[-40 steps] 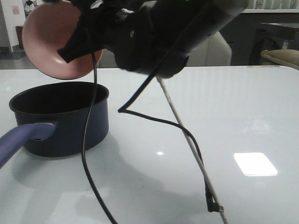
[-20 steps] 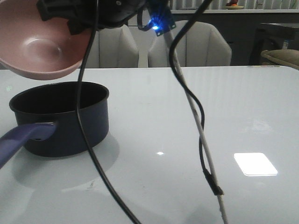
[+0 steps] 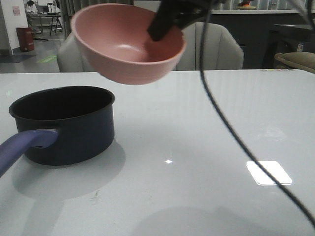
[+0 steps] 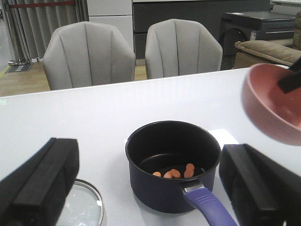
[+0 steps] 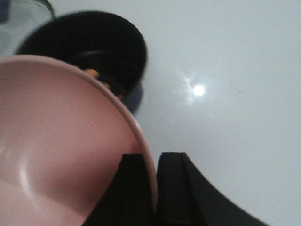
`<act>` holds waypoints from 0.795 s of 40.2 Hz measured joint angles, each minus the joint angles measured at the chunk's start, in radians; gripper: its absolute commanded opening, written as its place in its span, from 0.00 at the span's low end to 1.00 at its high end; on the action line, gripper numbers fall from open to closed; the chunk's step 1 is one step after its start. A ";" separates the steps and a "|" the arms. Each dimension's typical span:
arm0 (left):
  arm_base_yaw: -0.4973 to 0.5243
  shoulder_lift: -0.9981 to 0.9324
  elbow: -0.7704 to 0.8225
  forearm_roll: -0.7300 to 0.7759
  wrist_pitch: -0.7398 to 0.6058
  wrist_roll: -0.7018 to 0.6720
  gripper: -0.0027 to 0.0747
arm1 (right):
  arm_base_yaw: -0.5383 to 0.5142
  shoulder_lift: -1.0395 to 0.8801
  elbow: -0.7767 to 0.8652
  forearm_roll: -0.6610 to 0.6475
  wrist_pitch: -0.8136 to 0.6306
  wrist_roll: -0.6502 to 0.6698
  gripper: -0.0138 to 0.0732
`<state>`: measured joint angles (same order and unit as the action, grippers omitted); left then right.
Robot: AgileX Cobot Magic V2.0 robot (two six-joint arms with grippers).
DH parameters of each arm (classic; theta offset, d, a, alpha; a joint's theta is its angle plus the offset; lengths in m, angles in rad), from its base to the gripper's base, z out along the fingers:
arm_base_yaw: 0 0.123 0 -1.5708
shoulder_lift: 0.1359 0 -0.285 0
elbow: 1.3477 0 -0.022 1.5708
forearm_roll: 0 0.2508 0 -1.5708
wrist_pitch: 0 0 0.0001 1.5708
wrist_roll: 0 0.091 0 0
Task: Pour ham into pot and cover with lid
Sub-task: 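Carry the empty pink bowl back to its spot on the table, then set the pink bowl down, open the right gripper and lift away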
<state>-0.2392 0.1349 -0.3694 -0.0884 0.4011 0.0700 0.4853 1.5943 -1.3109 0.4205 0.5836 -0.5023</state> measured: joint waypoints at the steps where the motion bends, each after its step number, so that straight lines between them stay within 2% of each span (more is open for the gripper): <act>1: 0.000 0.000 0.000 0.000 0.000 0.000 0.86 | -0.016 -0.002 0.000 -0.039 0.016 0.035 0.32; 5: 0.000 0.000 0.000 0.000 0.000 0.000 0.86 | -0.064 -0.002 0.000 -0.195 0.098 0.193 0.32; 10: 0.000 0.000 0.000 0.000 0.000 0.000 0.86 | -0.135 0.018 0.000 -0.275 0.161 0.314 0.32; 21: 0.000 0.000 0.000 0.000 0.000 0.000 0.86 | -0.271 0.118 0.000 -0.295 0.162 0.395 0.32; 32: 0.000 0.000 0.000 0.000 0.000 0.000 0.86 | -0.286 0.242 0.000 -0.260 0.096 0.406 0.33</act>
<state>-0.2392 0.1349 -0.3694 -0.0884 0.4011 0.0700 0.1998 1.8361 -1.3109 0.1602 0.6801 -0.0966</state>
